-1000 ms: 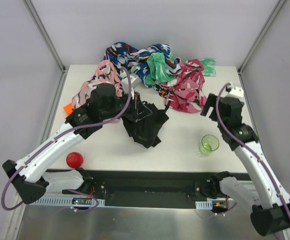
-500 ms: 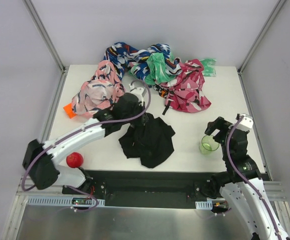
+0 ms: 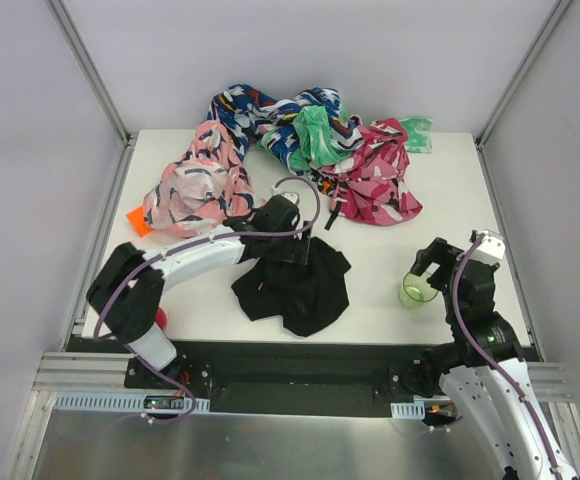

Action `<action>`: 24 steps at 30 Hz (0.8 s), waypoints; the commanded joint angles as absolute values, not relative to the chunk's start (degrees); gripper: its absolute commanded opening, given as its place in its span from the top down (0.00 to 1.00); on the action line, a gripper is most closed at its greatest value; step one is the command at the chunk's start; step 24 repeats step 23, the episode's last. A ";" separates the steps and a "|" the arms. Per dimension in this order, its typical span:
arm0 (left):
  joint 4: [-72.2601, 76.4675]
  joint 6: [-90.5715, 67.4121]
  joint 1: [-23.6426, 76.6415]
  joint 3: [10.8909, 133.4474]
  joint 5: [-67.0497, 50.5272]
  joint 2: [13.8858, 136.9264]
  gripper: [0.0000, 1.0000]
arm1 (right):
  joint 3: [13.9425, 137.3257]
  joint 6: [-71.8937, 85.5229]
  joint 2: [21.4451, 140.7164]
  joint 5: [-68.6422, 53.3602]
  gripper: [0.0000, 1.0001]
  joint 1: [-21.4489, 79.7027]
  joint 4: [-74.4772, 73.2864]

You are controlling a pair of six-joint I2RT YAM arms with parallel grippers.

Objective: Pick out a specific cloth from the pile

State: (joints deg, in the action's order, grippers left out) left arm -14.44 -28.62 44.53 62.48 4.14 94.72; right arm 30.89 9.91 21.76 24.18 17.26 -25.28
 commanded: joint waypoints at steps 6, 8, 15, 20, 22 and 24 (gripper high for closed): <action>-20.38 -25.39 44.38 59.26 15.37 60.77 0.01 | 33.83 10.46 24.25 27.68 0.04 17.23 -28.56; -22.05 -27.68 44.30 54.52 21.15 54.00 0.01 | 34.36 10.11 25.22 27.77 0.04 17.31 -29.18; -26.81 -32.95 36.41 41.49 27.44 39.47 0.01 | 33.05 9.23 27.24 25.75 0.04 17.14 -26.63; -27.07 -34.36 31.29 39.81 25.14 39.55 0.01 | 32.87 7.91 29.18 26.01 0.04 17.23 -25.84; -26.98 -34.89 31.20 40.16 25.49 40.43 0.01 | 33.48 7.82 30.14 26.89 0.04 17.14 -25.40; -26.98 -34.81 31.11 40.51 25.75 41.04 0.01 | 34.36 7.56 30.76 26.72 0.04 17.23 -25.40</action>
